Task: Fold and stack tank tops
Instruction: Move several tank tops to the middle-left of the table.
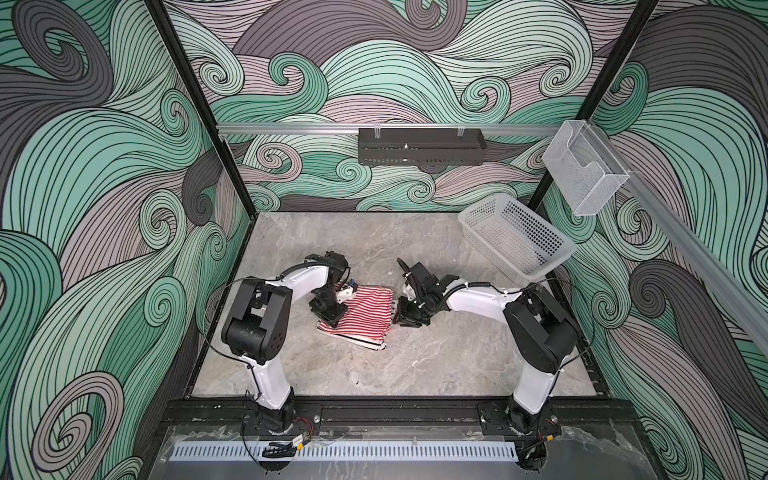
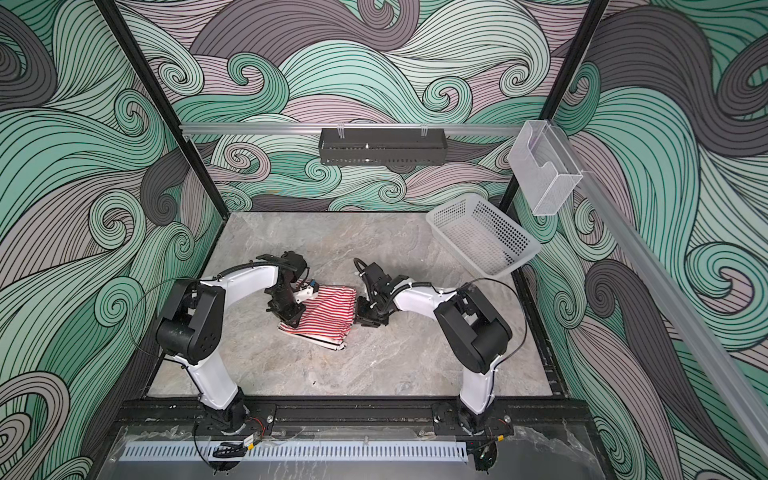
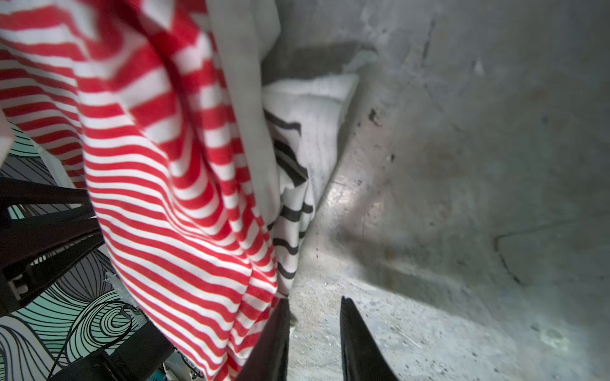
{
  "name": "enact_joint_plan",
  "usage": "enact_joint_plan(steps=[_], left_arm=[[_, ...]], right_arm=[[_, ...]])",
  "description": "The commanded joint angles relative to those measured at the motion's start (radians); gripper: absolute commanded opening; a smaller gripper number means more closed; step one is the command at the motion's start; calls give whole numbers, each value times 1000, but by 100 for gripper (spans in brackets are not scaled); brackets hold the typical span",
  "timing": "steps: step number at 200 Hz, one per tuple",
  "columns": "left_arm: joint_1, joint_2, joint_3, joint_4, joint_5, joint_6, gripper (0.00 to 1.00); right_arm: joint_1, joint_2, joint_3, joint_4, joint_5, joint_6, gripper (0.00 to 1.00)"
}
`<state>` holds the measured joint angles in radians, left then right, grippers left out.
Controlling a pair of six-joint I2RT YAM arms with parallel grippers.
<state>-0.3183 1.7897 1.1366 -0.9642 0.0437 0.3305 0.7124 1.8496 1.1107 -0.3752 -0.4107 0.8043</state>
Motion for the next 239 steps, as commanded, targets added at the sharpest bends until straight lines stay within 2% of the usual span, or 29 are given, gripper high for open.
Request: enact_joint_plan(steps=[1, 36, 72, 93, 130, 147, 160, 193, 219, 239], left_arm=[[50, 23, 2, 32, -101, -24, 25], [143, 35, 10, 47, -154, -3, 25], [306, 70, 55, 71, -205, 38, 25], [394, 102, 89, 124, -319, 77, 25], [536, 178, 244, 93, -336, 84, 25], [563, 164, 293, 58, -306, 61, 25], [560, 111, 293, 49, -266, 56, 25], [523, -44, 304, 0, -77, 45, 26], [418, -93, 316, -53, 59, 37, 27], [289, -77, 301, -61, 78, 37, 27]], right_arm=[[9, 80, 54, 50, -45, 19, 30], [55, 261, 263, 21, -80, -1, 30], [95, 465, 525, 21, -147, 27, 30], [109, 565, 682, 36, -177, 54, 30], [103, 685, 884, 69, -226, 75, 33], [83, 657, 849, 116, -239, 76, 37], [63, 589, 751, 168, -234, 73, 41], [10, 397, 513, 188, -200, 29, 43], [-21, 267, 378, 119, -141, -35, 43], [-46, 186, 296, 88, -106, -60, 43]])
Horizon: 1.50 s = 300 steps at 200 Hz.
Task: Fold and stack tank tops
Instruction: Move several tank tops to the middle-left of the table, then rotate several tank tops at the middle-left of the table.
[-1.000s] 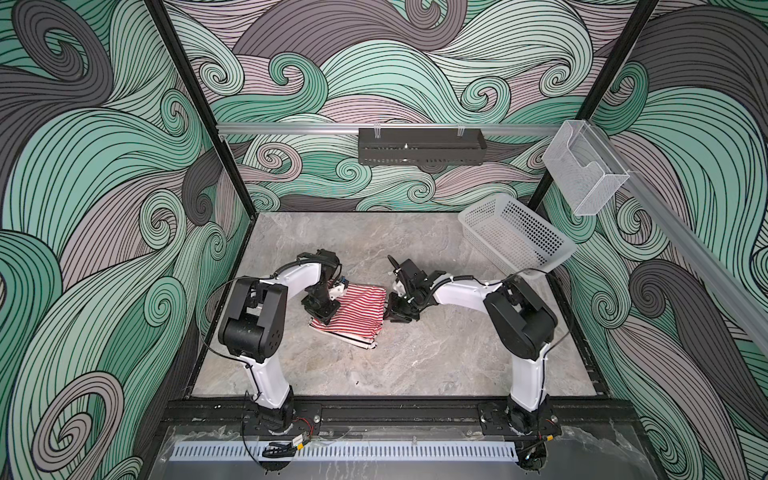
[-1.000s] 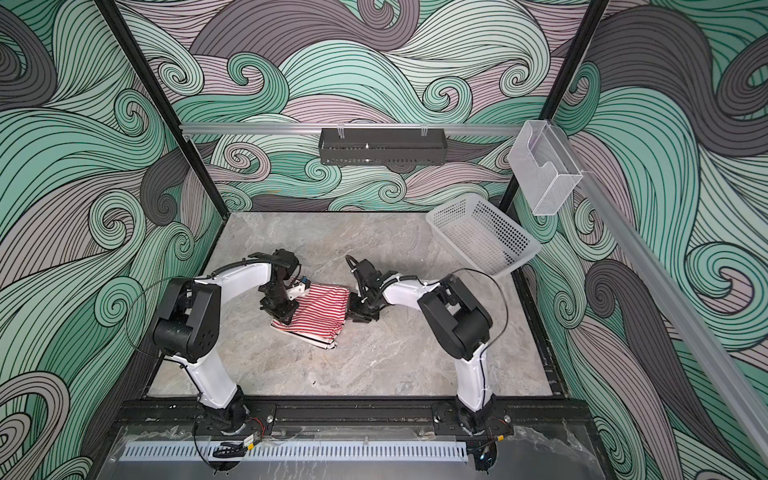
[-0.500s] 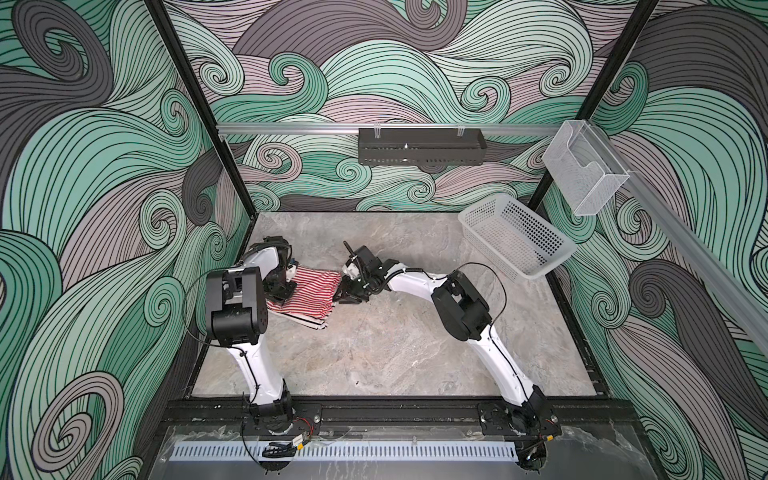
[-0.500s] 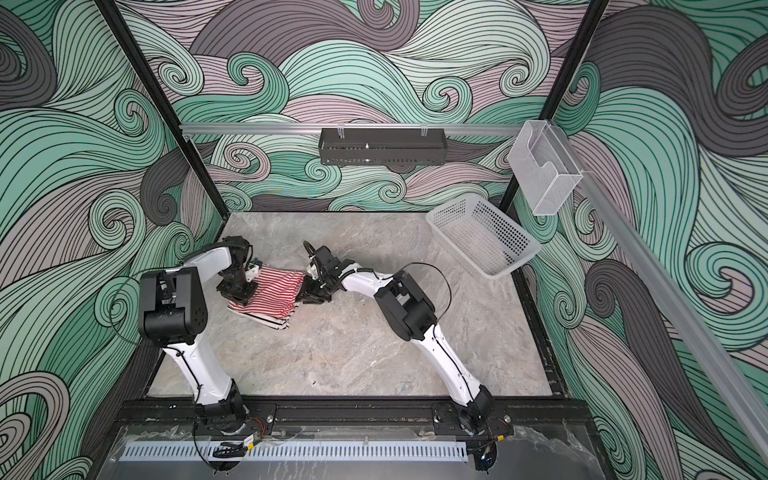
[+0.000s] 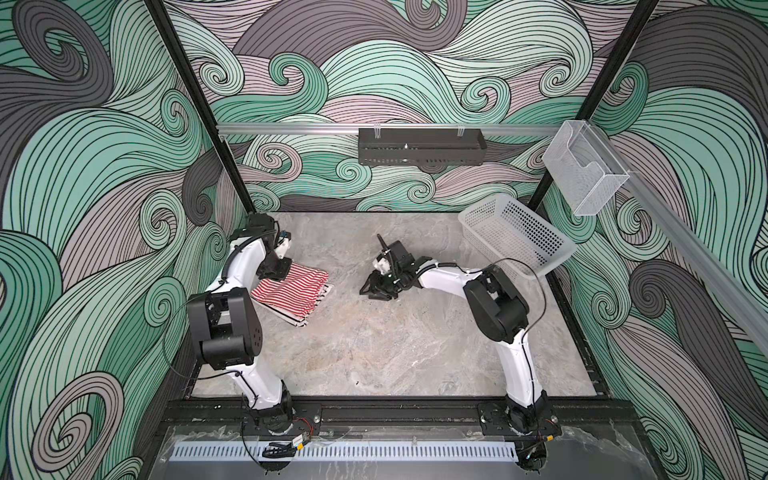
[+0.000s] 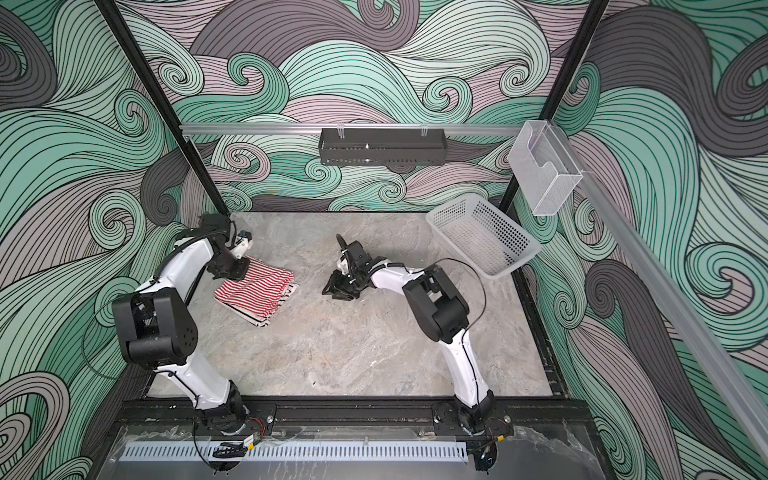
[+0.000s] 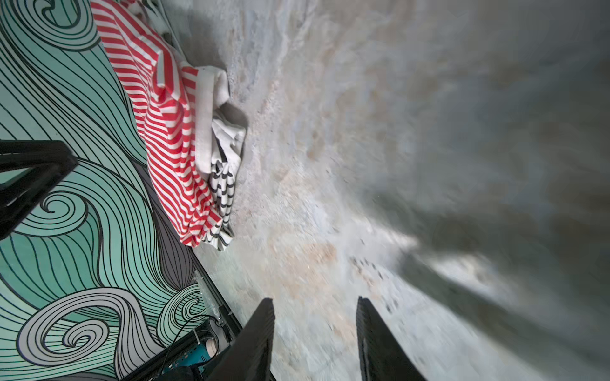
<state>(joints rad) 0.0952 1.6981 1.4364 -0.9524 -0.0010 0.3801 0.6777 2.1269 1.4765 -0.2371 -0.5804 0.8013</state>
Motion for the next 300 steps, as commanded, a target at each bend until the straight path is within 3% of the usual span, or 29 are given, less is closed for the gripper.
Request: enact_joint_plan(steps=[1, 34, 67, 121, 196, 300], left_arm=[[-128, 16, 1, -73, 122, -12, 27], [-283, 136, 0, -63, 111, -29, 26], [-334, 238, 24, -58, 99, -67, 25], [-335, 291, -26, -14, -20, -70, 25], [-312, 288, -111, 78, -188, -87, 24], [-215, 352, -7, 109, -227, -93, 24]], right_arm=[[-13, -94, -75, -50, 66, -57, 43], [-58, -193, -175, -80, 108, -81, 42], [-89, -255, -244, -95, 125, -85, 42], [-101, -317, -343, -67, 138, -67, 42], [-123, -336, -343, -76, 134, -76, 41], [-143, -338, -348, -70, 131, -80, 41]])
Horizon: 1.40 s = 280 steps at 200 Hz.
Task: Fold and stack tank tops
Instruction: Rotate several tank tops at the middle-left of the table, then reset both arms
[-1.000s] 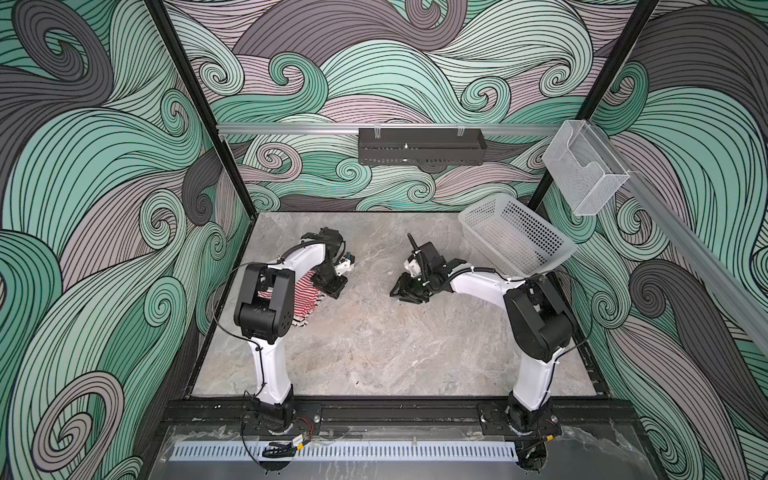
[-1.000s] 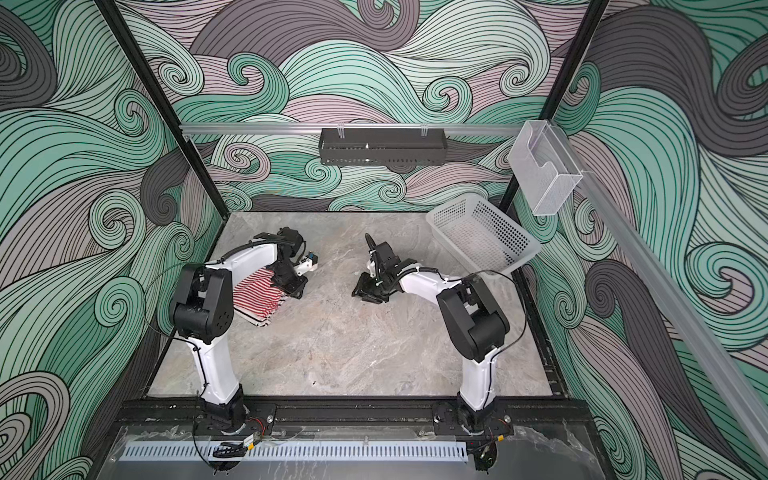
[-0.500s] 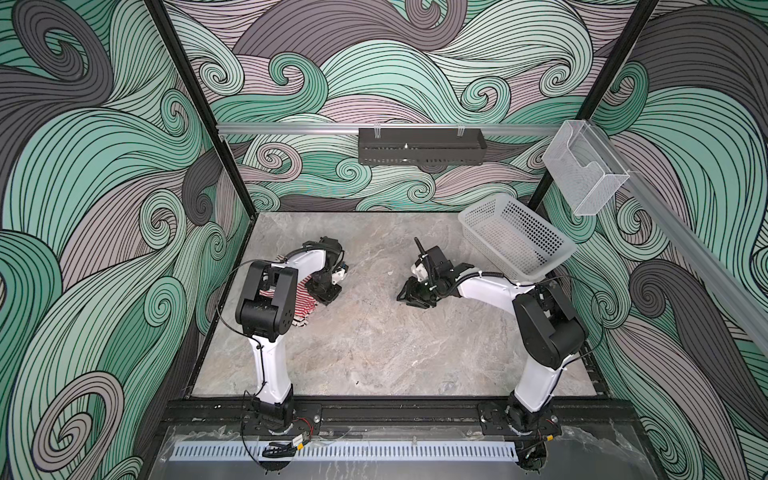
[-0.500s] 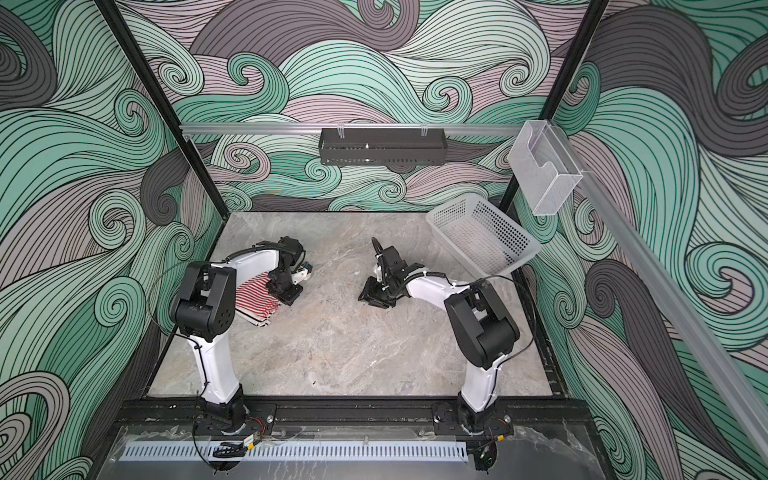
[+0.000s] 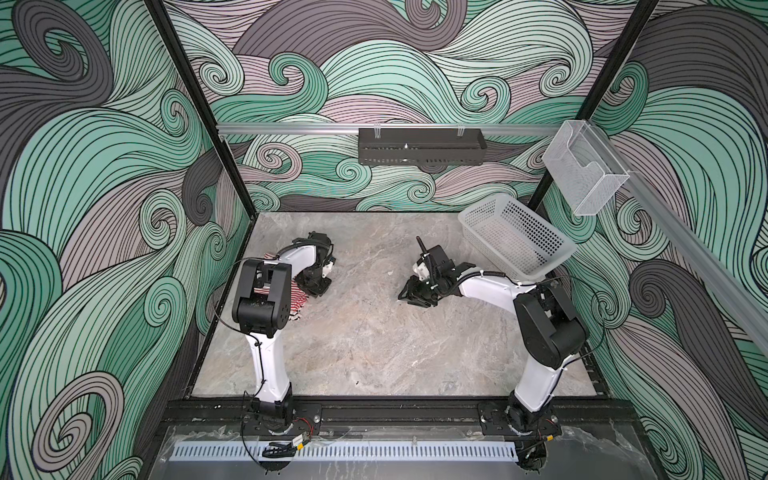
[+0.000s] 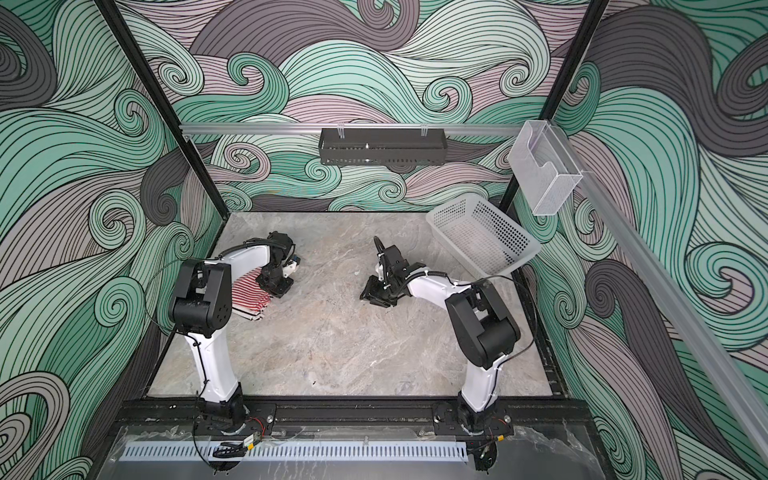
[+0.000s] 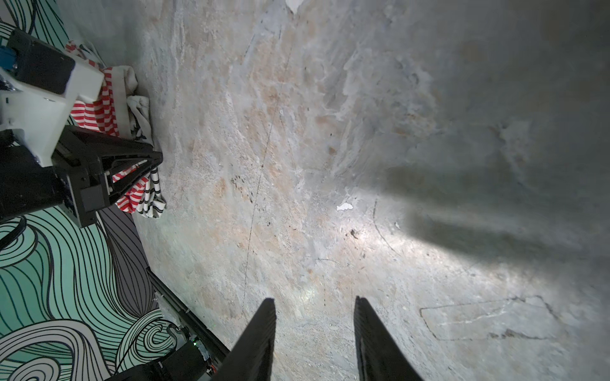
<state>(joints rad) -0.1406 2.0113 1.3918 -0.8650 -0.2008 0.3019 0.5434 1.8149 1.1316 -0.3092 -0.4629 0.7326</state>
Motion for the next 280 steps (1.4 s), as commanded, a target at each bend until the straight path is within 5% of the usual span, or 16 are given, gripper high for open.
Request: enact_joint_plan(steps=[1, 102, 160, 193, 211, 227, 248, 280], left_arm=[[21, 40, 39, 21, -27, -15, 24], [50, 127, 170, -15, -41, -52, 24], [28, -40, 120, -33, 177, -79, 24], [18, -210, 47, 55, 305, -117, 28], [18, -321, -68, 206, 340, -166, 45], [17, -411, -200, 360, 395, -202, 73], [10, -517, -391, 610, 390, -269, 98], [10, -622, -684, 1080, 307, -273, 99]], right_arm=[[-9, -26, -3, 3, 13, -12, 41], [-48, -51, -9, -21, 7, -29, 41], [-98, -101, -4, -97, 28, -77, 45], [-170, -180, 2, -178, 88, -162, 62], [-199, -247, 8, -226, 193, -254, 70], [-214, -331, -29, -206, 379, -325, 72], [-227, -438, -124, -109, 597, -456, 74], [-239, -641, -428, 300, 851, -675, 77]])
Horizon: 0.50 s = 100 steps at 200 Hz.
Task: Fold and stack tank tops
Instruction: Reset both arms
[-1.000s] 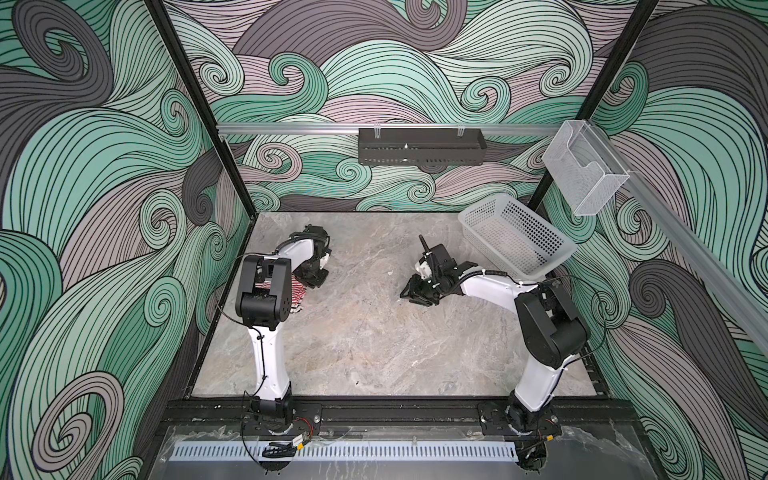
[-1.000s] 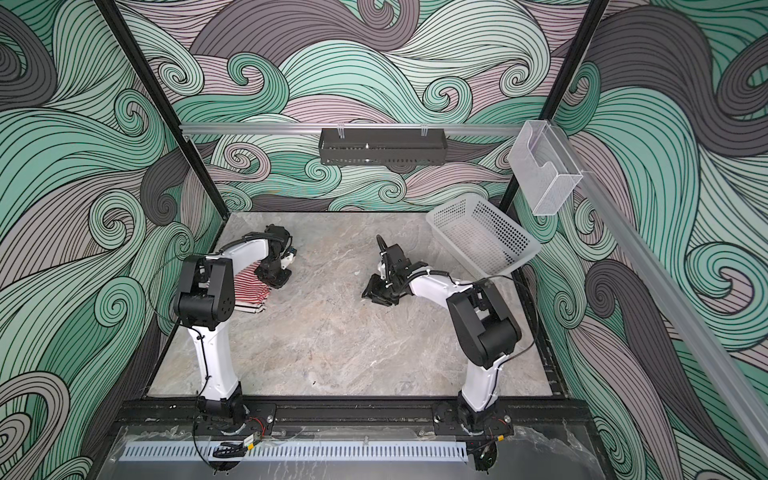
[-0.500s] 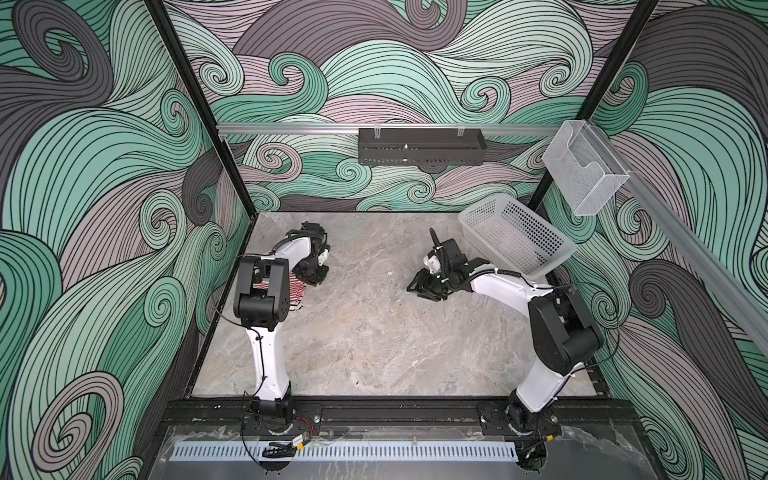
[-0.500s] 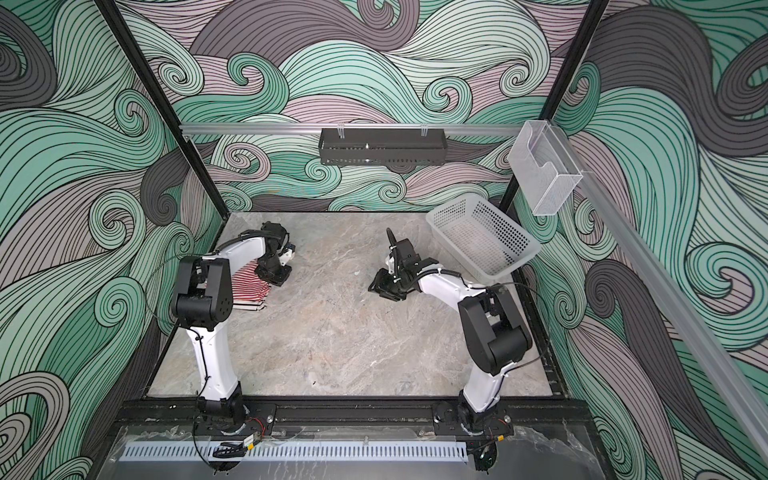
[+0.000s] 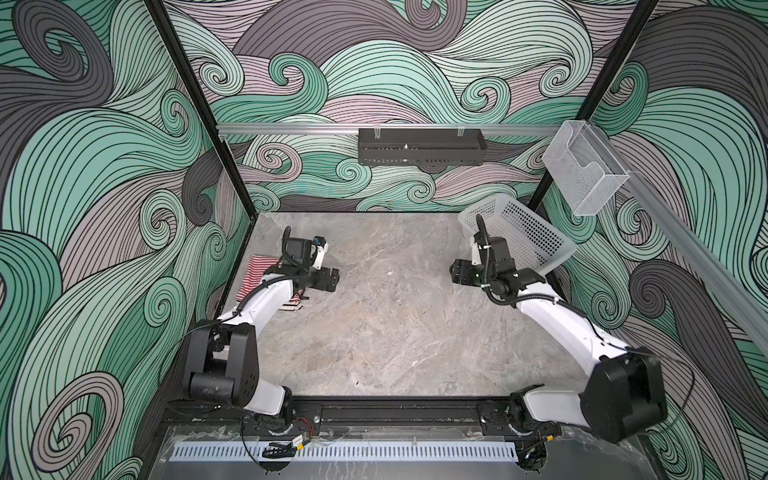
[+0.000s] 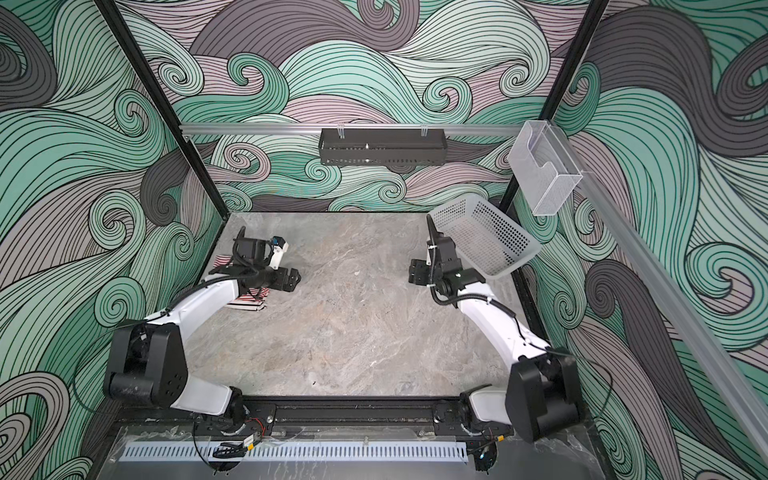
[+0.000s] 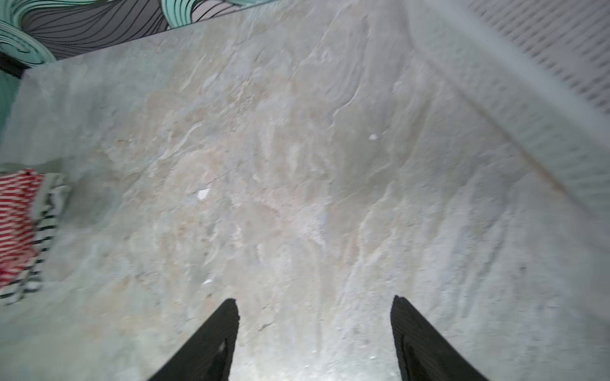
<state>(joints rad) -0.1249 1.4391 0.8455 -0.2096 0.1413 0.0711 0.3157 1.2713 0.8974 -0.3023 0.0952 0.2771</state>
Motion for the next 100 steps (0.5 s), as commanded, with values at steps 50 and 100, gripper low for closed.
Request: enact_joint_plan(steps=[50, 100], left_arm=[[-5, 16, -30, 298, -138, -68, 99], [5, -51, -168, 518, -196, -22, 99]], right_arm=[[-144, -142, -374, 549, 278, -277, 96], [-249, 7, -392, 721, 104, -277, 96]])
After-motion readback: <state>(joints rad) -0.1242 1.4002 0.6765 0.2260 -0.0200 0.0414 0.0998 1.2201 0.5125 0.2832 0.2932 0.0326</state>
